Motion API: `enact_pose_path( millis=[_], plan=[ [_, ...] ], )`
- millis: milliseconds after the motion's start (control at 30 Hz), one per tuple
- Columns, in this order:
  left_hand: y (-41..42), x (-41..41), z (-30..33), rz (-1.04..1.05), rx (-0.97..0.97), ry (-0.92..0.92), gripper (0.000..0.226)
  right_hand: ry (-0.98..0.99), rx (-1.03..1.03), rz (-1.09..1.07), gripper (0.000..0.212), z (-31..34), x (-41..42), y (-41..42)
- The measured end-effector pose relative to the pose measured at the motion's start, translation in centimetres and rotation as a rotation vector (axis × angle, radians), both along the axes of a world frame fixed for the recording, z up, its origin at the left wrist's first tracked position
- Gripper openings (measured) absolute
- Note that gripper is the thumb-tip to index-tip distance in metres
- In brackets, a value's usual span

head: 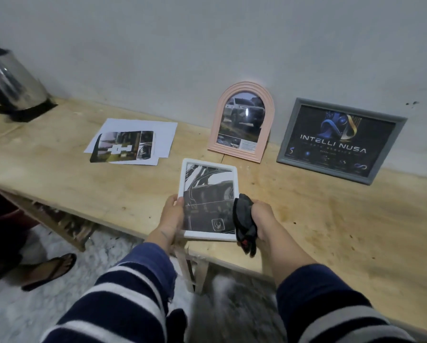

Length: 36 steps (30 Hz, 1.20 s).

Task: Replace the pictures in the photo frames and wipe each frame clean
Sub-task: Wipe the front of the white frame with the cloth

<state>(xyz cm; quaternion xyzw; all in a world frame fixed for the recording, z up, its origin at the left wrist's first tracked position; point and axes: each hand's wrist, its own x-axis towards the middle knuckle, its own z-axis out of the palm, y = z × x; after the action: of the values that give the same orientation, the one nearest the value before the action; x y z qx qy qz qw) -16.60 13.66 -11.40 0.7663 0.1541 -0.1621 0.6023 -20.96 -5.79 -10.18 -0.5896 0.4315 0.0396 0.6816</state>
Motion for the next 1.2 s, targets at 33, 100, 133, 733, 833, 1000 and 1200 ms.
enact_pose_path(
  millis=[33,100,133,733,833,1000,1200],
  plan=[
    [1.0,0.8,0.3,0.04,-0.035,-0.009,0.031,-0.015,-0.008,0.028,0.038,0.4,1.0,0.9],
    [3.0,2.6,0.9,0.111,-0.081,-0.049,0.028,-0.052,-0.015,0.069,0.04,0.9,3.6,2.6],
    [3.8,3.5,1.4,0.142,-0.093,-0.073,0.028,-0.064,-0.018,0.081,0.041,1.1,4.9,3.3],
    [16.8,25.2,4.8,0.352,-0.084,-0.319,0.022,-0.178,-0.589,0.479,0.037,-0.1,27.3,13.7],
    [16.6,26.9,4.4,0.348,-0.121,-0.325,0.026,-0.109,-0.626,0.655,0.05,-0.8,28.1,13.9],
    [15.2,28.1,4.2,0.292,-0.141,-0.312,0.029,-0.105,-0.608,0.579,0.04,1.1,29.3,13.6],
    [10.4,28.1,5.5,0.162,-0.162,-0.314,0.028,-0.321,-0.02,0.222,0.051,6.1,28.3,11.5]
  ],
)
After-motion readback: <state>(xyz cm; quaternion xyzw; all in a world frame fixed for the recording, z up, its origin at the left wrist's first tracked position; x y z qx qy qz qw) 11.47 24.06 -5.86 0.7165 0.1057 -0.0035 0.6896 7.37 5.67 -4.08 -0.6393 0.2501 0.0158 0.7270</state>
